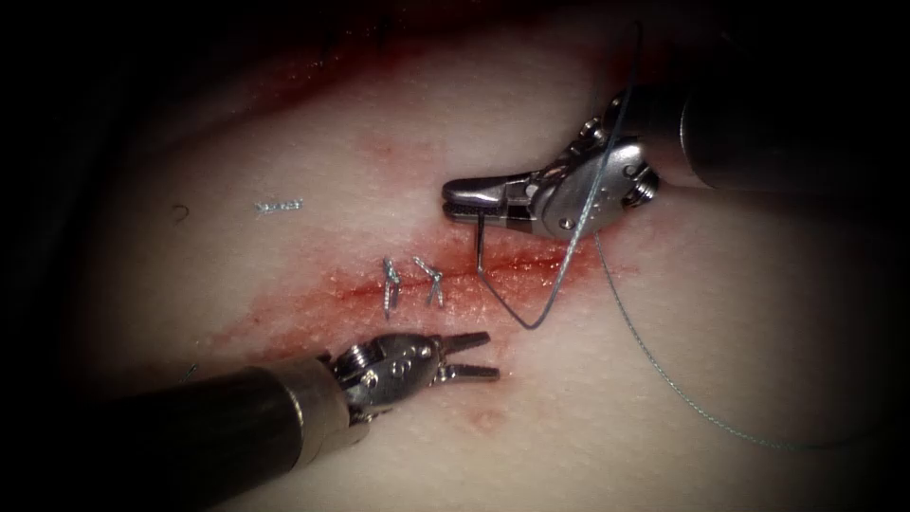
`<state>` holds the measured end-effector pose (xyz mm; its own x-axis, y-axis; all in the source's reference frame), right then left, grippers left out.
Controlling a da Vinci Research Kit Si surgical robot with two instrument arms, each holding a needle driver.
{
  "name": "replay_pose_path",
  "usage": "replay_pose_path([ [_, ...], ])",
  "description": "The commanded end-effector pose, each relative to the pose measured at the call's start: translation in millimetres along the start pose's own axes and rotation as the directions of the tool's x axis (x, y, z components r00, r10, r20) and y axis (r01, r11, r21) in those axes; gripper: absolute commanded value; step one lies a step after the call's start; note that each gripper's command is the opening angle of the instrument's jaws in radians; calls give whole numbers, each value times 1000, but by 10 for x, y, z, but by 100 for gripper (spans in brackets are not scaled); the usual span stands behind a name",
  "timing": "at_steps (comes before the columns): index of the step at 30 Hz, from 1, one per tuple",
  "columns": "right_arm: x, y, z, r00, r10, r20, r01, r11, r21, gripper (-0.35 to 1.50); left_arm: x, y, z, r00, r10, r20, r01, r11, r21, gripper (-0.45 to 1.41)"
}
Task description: Wound Closure
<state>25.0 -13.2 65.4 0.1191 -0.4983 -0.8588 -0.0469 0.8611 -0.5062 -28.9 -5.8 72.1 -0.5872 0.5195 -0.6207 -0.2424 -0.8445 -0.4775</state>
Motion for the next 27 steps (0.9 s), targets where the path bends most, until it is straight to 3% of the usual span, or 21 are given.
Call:
replay_pose_path([
  [1, -4, -9, 9, 1000, 26, -6, -27, 1000, -5, -35, -3, -1, 10, 1000, 1, 0, -1, 1000, -3, 34],
  [12, -10, -25, 14, 987, 161, -8, -161, 987, 2, -35, -8, -10, 7, 1000, 5, 3, -5, 1000, 14, 34],
  [21, -8, -52, 18, 981, 195, -18, -195, 980, 28, -35, -8, -11, 6, 1000, 5, 3, -5, 1000, 14, 35],
  [27, -6, -50, 21, 980, 199, -17, -199, 980, 26, -35, -8, -11, 6, 1000, 5, 3, -5, 1000, 17, 35],
])
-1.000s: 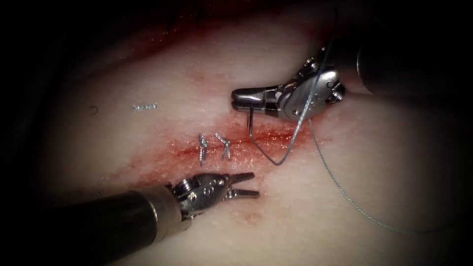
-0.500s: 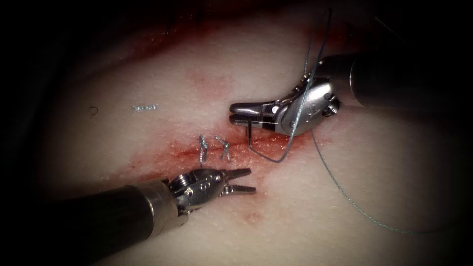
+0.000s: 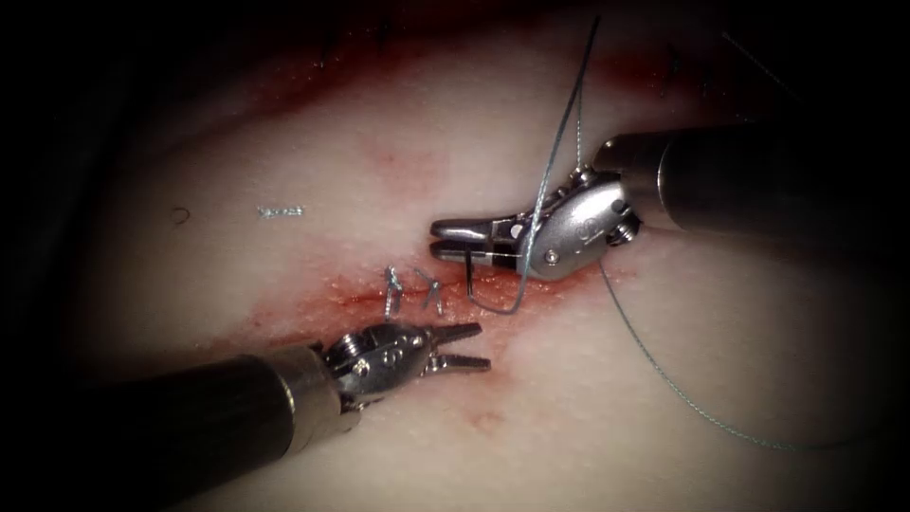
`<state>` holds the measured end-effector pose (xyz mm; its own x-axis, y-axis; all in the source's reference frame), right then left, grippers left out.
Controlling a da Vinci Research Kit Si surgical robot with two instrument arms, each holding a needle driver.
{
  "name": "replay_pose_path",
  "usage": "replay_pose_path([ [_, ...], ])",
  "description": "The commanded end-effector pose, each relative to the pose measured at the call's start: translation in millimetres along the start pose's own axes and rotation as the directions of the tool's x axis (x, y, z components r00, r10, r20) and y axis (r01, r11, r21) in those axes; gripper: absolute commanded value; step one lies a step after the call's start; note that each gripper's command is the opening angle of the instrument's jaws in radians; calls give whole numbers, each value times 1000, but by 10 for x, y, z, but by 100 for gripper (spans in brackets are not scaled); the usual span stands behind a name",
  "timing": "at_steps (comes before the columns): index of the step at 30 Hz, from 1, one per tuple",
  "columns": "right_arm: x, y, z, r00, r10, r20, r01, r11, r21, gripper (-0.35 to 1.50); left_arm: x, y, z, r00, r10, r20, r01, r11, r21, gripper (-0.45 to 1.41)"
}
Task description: Wound Closure
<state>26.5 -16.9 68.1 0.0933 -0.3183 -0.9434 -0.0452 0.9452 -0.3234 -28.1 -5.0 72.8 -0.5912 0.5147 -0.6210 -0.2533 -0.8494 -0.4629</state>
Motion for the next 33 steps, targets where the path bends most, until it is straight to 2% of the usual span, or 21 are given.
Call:
replay_pose_path([
  [1, -3, -3, 8, 1000, 0, -3, 0, 1000, 2, -35, -2, 2, 9, 1000, -1, 0, 1, 1000, -1, 35],
  [12, -8, -6, 7, 1000, 18, 8, -18, 1000, 14, -35, -3, 0, 11, 1000, 0, 1, 0, 1000, 10, 35],
  [16, -6, 8, 11, 995, 101, 2, -101, 995, -19, -35, -14, -3, 20, 1000, -12, 9, 12, 1000, 20, 35],
  [23, 3, 30, 16, 990, 142, -12, -142, 989, -50, -35, -34, -9, 37, 999, -26, 36, 25, 999, 27, 37],
  [33, -5, 49, 20, 975, 220, -14, -221, 972, -81, -35, -56, -16, 49, 997, -37, 75, 35, 999, 22, 41],
])
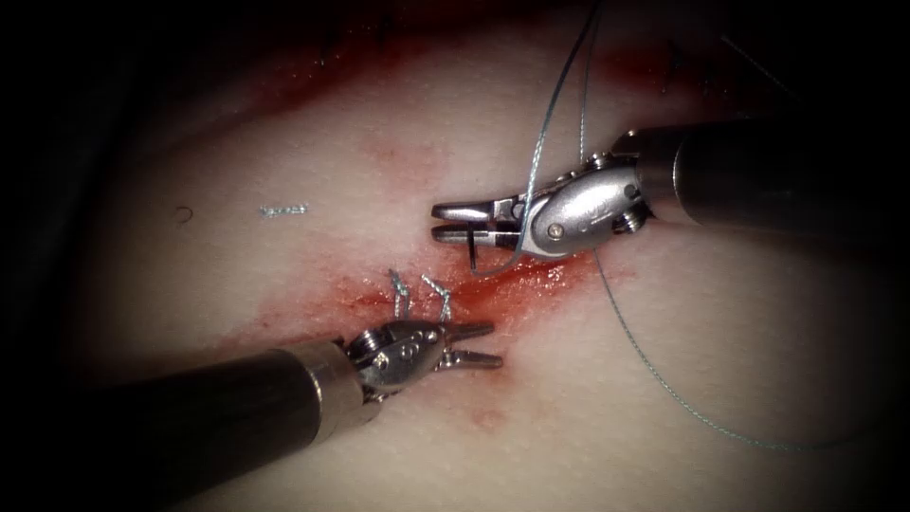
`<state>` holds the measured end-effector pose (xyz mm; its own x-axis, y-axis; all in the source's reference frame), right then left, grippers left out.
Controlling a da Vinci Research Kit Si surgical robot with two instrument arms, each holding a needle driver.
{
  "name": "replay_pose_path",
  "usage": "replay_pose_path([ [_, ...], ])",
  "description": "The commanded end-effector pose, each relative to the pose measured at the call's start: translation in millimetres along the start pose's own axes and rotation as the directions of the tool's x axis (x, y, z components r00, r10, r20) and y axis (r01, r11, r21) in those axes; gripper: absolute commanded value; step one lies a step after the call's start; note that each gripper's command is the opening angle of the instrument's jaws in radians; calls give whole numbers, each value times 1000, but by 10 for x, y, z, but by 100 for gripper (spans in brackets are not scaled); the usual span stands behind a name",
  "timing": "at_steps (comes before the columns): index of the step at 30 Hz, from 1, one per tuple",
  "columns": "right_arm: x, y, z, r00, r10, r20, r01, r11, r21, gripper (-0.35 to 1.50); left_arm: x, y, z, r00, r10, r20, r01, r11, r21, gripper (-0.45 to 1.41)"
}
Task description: Wound Closure
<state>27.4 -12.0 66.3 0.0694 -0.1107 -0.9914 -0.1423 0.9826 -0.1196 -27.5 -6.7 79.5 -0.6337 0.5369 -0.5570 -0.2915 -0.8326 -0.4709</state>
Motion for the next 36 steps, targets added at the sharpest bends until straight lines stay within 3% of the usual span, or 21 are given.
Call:
replay_pose_path([
  [1, -8, 0, 9, 1000, 26, 0, -26, 1000, -9, -35, -3, 1, 10, 1000, 2, 7, -2, 1000, 0, 41],
  [10, -18, 18, 20, 972, 232, 25, -229, 969, -90, -35, -4, 3, 12, 1000, 2, 22, -2, 1000, 2, 41],
  [17, -21, 26, 20, 966, 256, 26, -251, 959, -133, -35, -1, 8, 13, 1000, -3, 25, 2, 1000, 5, 41],
  [23, -22, 34, 25, 923, 386, -4, -381, 909, -167, -35, 0, 9, 13, 1000, -5, 28, 5, 1000, 6, 41],
  [36, -20, 50, 28, 913, 409, 10, -397, 891, -219, -35, 3, 11, 11, 1000, -14, 28, 14, 1000, 5, 41],
])
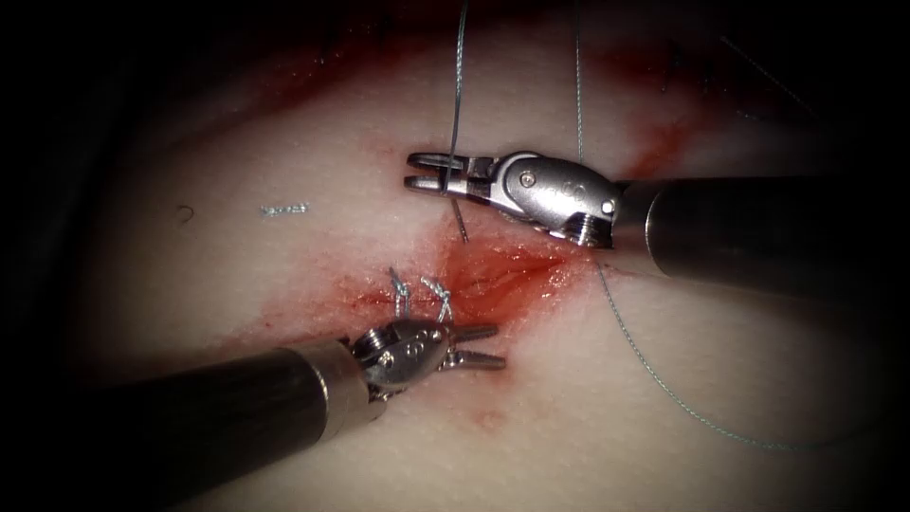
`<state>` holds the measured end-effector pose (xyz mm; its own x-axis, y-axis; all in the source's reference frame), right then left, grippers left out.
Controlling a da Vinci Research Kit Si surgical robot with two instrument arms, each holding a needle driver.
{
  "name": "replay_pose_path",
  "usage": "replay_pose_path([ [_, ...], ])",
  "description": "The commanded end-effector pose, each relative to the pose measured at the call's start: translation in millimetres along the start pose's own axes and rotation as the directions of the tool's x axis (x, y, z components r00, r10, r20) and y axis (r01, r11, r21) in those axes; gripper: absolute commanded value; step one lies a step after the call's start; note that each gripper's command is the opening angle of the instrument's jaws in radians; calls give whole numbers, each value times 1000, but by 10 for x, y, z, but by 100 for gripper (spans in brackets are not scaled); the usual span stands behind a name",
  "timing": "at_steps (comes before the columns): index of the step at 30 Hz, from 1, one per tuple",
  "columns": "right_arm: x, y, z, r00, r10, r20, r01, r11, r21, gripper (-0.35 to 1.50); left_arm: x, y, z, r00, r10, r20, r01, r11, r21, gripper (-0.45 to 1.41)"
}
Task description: Wound Closure
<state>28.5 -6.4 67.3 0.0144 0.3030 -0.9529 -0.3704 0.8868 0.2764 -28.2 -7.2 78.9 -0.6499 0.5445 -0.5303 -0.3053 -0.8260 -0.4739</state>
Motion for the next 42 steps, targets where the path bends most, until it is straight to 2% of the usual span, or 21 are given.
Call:
replay_pose_path([
  [1, -3, 1, 9, 1000, 0, 3, 0, 1000, -21, -35, -2, 2, 10, 1000, 0, -1, 0, 1000, -2, 41],
  [6, -4, 1, 11, 988, 149, 27, -148, 989, -21, -35, -2, 2, 10, 1000, 0, -1, 0, 1000, -2, 41],
  [8, -7, -3, 10, 958, 274, 81, -273, 962, -26, -35, -2, 2, 10, 1000, 0, -1, 0, 1000, -2, 41],
  [16, -19, -22, 7, 884, 425, 198, -427, 904, -34, -35, -2, 2, 9, 1000, 0, -1, 0, 1000, -3, 41],
  [22, -20, -38, -1, 785, 548, 288, -559, 828, -49, -35, -2, 2, 8, 1000, 1, -1, -1, 1000, -4, 41],
  [29, -25, -67, -20, 714, 607, 349, -646, 763, -6, -35, -2, 0, 5, 1000, 1, -1, -1, 1000, -8, 42],
  [30, -26, -73, -24, 688, 630, 361, -676, 736, 3, -35, -2, 0, 4, 1000, 1, -1, -1, 1000, -9, 42],
  [32, -27, -79, -27, 673, 642, 367, -692, 722, 6, -35, -2, 0, 4, 1000, 1, -1, -1, 1000, -9, 42],
  [36, -30, -92, -36, 616, 677, 403, -741, 672, 4, -35, -1, 0, 4, 1000, 7, -1, -7, 1000, -10, 42],
  [37, -32, -96, -40, 589, 694, 414, -761, 648, -3, -35, -1, 0, 3, 1000, 12, -1, -12, 1000, -11, 42],
  [40, -34, -102, -47, 559, 708, 432, -785, 620, -1, -35, 0, -1, 2, 1000, 23, 0, -23, 1000, -13, 42],
  [41, -35, -104, -52, 518, 732, 442, -813, 582, -10, -35, 2, -1, 0, 1000, 28, 0, -28, 1000, -15, 42],
  [42, -35, -105, -55, 505, 739, 447, -822, 569, -12, -35, 3, -1, -1, 1000, 26, 0, -26, 1000, -16, 44],
])
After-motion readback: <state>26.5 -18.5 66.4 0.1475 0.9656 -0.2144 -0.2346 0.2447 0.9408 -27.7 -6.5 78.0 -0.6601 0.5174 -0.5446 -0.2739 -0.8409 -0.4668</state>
